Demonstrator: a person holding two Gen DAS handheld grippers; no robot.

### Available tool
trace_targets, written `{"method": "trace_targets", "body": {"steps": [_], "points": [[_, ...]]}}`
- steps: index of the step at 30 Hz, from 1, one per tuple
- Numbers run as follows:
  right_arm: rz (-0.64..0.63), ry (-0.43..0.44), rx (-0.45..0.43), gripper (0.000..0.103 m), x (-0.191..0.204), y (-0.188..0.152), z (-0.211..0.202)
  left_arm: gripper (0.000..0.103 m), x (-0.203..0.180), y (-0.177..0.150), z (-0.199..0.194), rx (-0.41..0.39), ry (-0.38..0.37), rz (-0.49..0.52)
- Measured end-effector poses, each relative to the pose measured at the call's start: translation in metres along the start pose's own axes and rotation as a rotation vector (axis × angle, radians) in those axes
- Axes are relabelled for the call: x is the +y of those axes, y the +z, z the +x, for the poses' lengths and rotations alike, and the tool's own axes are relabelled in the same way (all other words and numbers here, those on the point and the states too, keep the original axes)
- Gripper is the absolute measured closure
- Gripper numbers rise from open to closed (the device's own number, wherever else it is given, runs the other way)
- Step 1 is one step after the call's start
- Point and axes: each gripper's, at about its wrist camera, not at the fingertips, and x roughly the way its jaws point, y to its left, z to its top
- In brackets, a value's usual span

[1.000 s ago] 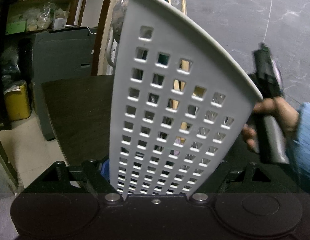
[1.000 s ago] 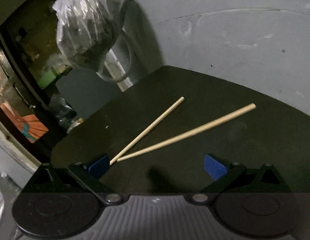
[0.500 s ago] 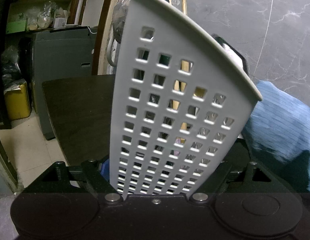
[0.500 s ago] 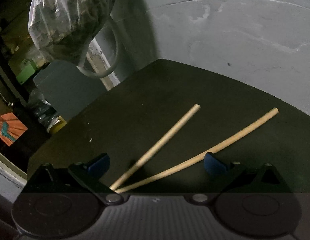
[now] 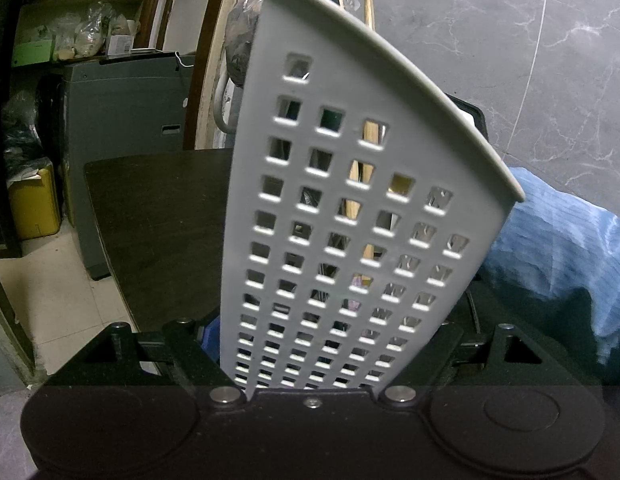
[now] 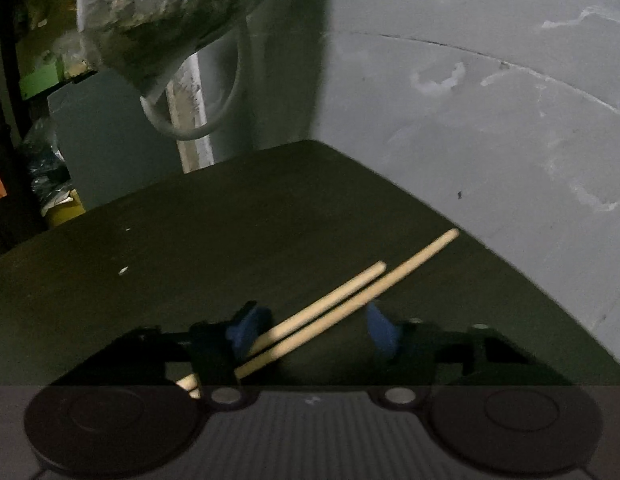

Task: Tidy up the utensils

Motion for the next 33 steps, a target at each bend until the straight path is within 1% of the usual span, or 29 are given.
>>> {"method": "trace_targets", "body": {"steps": [1,4,7,10,14,22,24,28,29,30,31,33], "points": [[0.0,-0.001,-0.005,0.058,-0.004,0.001,0.001,0.021,0.0,0.0,0.0,0.0,0.0,0.0],[-0.002,0.012,-0.012,0.073,-0.018,0.003,0.003,0.021,-0.001,0.0,0.0,0.0,0.002,0.002],[-0.02,0.034,-0.007,0.082,-0.028,0.004,0.003,0.021,-0.001,0.0,0.0,0.002,0.002,0.001],[-0.049,0.077,0.006,0.087,-0.035,-0.002,-0.006,0.021,-0.001,0.0,0.0,0.003,0.001,0.001],[-0.089,0.145,0.024,0.087,-0.042,-0.022,-0.034,0.021,0.0,0.0,0.0,0.003,-0.001,-0.001],[-0.101,0.297,0.072,0.087,-0.054,-0.081,-0.107,0.021,0.0,0.0,0.0,0.002,0.001,0.002],[-0.131,0.339,0.086,0.087,-0.052,-0.096,-0.126,0.021,0.0,0.0,0.001,0.002,0.003,0.001],[-0.188,0.377,0.08,0.086,-0.044,-0.117,-0.152,0.021,0.0,-0.001,0.001,0.001,0.003,0.002],[-0.197,0.376,0.071,0.085,-0.043,-0.12,-0.156,0.021,0.0,-0.001,0.001,0.001,0.003,0.003],[-0.202,0.372,0.059,0.081,-0.043,-0.123,-0.159,0.021,0.0,-0.001,0.001,0.001,0.003,0.003],[-0.202,0.368,0.046,0.072,-0.044,-0.126,-0.163,0.021,0.0,-0.001,0.001,0.0,0.003,0.003],[-0.204,0.361,0.017,0.065,-0.045,-0.131,-0.173,0.021,0.001,-0.001,0.001,0.001,0.001,0.005]]}}
